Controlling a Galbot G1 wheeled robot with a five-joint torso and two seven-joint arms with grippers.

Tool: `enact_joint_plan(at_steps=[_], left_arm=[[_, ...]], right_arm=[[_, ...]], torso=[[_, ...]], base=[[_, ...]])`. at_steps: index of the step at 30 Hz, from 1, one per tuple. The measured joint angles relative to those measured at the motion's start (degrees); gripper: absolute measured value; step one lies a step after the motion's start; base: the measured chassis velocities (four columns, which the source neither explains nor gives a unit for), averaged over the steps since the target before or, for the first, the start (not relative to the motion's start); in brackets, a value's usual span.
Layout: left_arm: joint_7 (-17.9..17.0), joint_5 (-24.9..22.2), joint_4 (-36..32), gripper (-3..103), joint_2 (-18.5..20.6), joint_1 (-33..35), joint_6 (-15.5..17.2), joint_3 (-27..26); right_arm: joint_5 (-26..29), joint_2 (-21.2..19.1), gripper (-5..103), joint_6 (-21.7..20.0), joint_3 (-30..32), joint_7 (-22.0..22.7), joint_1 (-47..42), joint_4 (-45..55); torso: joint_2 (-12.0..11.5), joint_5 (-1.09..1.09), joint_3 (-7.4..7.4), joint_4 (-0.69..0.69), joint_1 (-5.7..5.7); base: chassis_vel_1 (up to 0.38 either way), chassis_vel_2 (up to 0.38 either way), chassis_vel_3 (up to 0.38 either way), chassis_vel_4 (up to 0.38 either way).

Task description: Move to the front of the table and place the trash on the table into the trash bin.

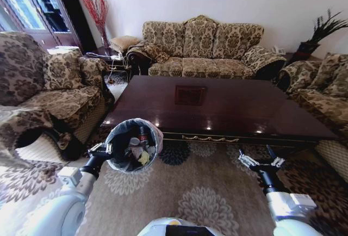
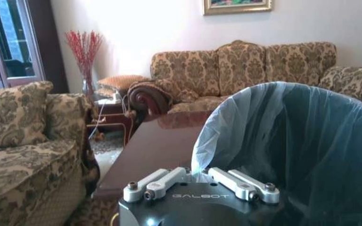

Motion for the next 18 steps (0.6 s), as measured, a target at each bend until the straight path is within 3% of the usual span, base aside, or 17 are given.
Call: enact_joint_plan(at_steps=[7, 11, 18], left_arm=[[0.0, 0.4, 0.4, 0, 0.0, 0.0, 0.0, 0.2], [0.1, 0.7, 0.8, 0, 0.0, 0.0, 0.0, 0.4], [0.4, 1.9, 2.3, 0, -0.2, 0.4, 0.1, 0.8]], right_arm=[[0.0, 0.0, 100, 0.0, 0.0, 0.0, 0.0, 0.0], [0.0, 0.0, 100, 0.0, 0.0, 0.0, 0.0, 0.0], [0.0, 0.0, 100, 0.0, 0.0, 0.0, 0.0, 0.0]], torso=[[-0.8, -0.01, -0.47, 0.01, -0.44], [-1.6, 0.00, -0.86, -0.05, -0.72], [-3.2, 0.00, -1.76, 0.00, -1.33]], base=[[0.183, -0.165, -0.151, 0.201], [0.019, -0.011, -0.020, 0.011], [-0.018, 0.028, 0.026, -0.026]])
